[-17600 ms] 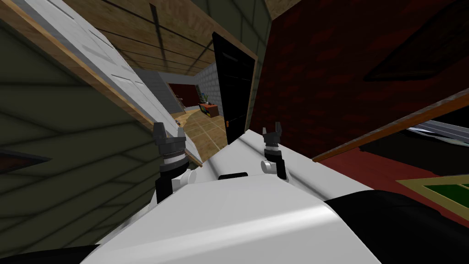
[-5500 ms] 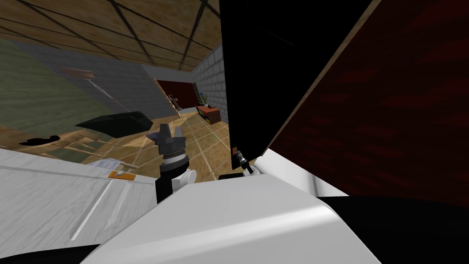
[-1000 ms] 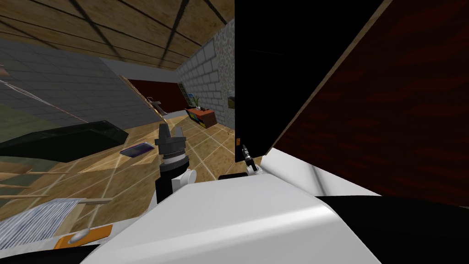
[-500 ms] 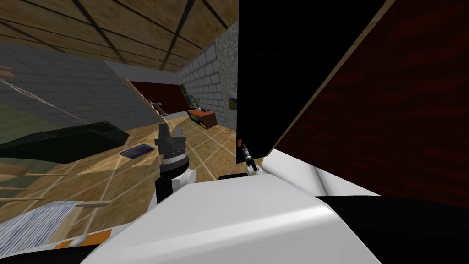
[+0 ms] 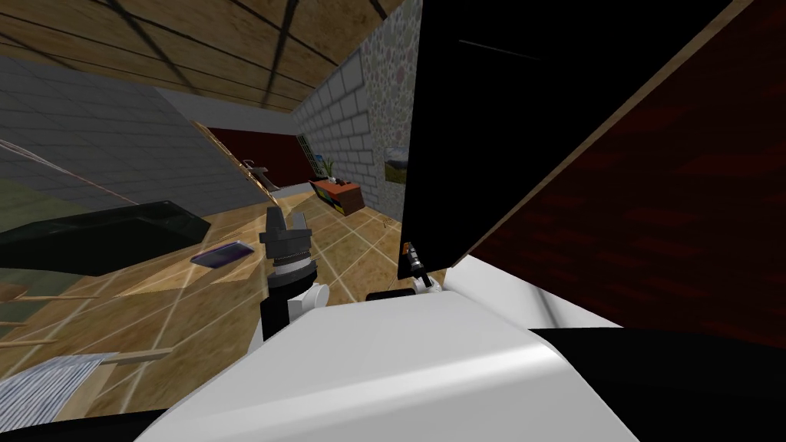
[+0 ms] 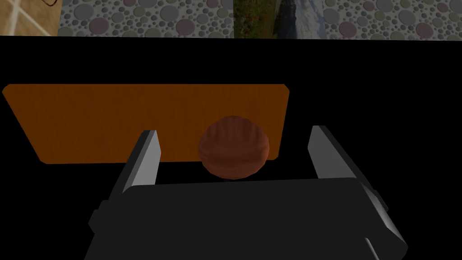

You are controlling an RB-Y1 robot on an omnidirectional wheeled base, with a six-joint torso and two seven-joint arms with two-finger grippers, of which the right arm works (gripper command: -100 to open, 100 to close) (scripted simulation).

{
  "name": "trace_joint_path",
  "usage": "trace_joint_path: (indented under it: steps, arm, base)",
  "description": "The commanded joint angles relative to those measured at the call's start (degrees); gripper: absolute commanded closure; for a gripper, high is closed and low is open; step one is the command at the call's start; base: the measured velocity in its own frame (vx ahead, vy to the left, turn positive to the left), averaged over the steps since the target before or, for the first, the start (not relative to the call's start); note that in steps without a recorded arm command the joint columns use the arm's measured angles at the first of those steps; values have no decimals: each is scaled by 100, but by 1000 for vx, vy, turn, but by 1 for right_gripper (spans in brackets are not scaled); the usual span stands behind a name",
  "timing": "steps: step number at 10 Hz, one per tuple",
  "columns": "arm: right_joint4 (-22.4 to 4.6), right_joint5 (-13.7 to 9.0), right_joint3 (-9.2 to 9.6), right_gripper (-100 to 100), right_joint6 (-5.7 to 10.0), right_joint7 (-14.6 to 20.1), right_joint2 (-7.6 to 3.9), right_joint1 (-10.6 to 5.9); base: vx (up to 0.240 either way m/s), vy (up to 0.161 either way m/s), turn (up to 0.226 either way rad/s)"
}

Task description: Push the door open

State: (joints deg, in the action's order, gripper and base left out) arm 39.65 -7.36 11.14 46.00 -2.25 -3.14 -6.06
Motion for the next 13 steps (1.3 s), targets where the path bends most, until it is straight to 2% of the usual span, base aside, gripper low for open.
trace_joint_path:
  steps: [1, 6, 9, 11, 13]
  arm:
    - [-3, -1, -3, 100, -15, 2, -7, -6]
    - [-3, -1, -3, 100, -15, 2, -7, -6]
    - [-48, -81, -191, 100, -50, -47, -45, -33]
    - [-55, -98, -231, 100, -55, -56, -49, -41]
    - [-89, -190, -444, 100, -78, -105, -55, -85]
  base:
    - [-23, 2, 2]
    - [-19, -3, 2]
    - [139, 69, -50]
    - [149, 72, -26]
    - [173, 100, -59]
